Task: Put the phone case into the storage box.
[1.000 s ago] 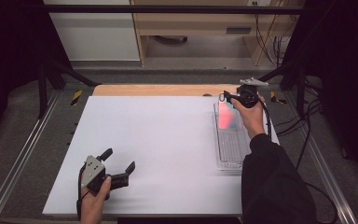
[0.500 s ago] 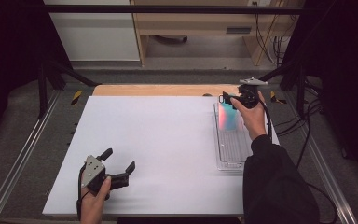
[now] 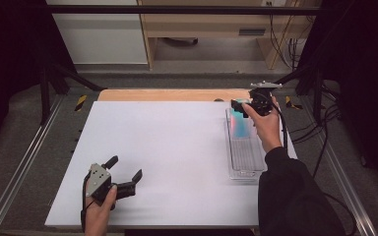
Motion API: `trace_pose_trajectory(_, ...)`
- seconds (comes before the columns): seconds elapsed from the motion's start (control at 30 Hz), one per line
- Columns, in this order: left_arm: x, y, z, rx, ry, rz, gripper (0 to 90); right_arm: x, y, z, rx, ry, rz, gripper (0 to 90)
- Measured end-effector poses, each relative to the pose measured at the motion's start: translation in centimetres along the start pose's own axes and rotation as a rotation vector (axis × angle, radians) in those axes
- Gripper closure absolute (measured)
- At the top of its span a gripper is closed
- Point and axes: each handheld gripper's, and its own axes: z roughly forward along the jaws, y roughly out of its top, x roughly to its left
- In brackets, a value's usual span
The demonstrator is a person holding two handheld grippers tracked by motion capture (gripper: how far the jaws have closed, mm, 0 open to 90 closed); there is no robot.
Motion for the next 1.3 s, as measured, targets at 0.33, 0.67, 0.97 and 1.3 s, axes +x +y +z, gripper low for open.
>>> trace_pose_trajectory(0.33,0.2,0.0,0.1,0.007,0.01,0.001,1.0,2.2,0.4,-1.3,0.064,0.021,0.011,6.0)
trace_pose_trajectory(0.67,0.1,0.0,0.2,0.009,0.014,-0.002,1.1,3.3,0.4,-2.2,0.062,0.048,0.018,5.8)
trace_pose_trajectory(0.97,0.1,-0.1,0.2,0.017,0.013,0.004,1.0,3.6,0.5,-3.5,0.054,0.059,0.028,5.9)
trace_pose_trajectory(1.3,0.1,-0.1,0.1,0.014,0.011,-0.005,1.0,5.3,-0.4,-5.1,0.03,0.095,0.025,5.9)
